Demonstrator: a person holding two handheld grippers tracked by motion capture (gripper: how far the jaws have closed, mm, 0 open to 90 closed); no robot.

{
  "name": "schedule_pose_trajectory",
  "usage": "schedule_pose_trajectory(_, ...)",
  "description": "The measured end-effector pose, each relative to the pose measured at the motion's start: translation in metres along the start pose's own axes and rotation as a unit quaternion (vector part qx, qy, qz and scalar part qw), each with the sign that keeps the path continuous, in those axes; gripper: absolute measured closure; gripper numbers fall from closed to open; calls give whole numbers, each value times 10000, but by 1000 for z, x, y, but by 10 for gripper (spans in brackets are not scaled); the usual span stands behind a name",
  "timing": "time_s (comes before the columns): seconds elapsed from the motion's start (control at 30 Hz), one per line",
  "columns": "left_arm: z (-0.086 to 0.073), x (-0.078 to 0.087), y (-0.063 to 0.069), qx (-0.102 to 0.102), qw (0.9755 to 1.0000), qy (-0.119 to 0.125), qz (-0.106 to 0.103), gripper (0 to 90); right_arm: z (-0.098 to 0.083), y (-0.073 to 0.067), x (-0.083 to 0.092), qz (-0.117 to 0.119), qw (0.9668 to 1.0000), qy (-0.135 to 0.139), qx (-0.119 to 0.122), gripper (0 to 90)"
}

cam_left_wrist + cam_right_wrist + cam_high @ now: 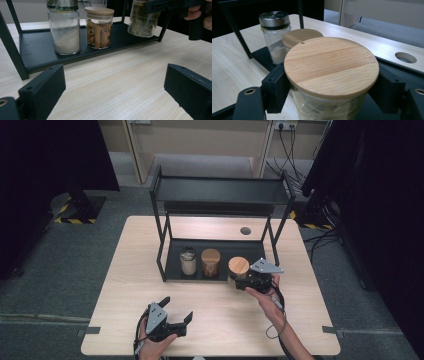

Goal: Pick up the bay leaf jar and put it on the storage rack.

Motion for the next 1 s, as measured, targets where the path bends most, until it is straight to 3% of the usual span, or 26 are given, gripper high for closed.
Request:
schedule_pose_trajectory(0.67,0,0,0,2,10000,-4,-17,33,0,13,-36,-220,9996,-182,-63,254)
schedule_pose_trajectory(1.0,0,0,0,5,10000,0,-19,32,-1,12,-50,-235,9994,-267,-60,254)
Point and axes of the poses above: each handheld gripper's, and its own axes: x roughly backward along the jaws, z roughly out of its top, y roughly to its right, the point moved 9 cm from there along -x, roughly forward along the jaws, and after that the axes turned 8 degrees about x, right-handed, at the moved point
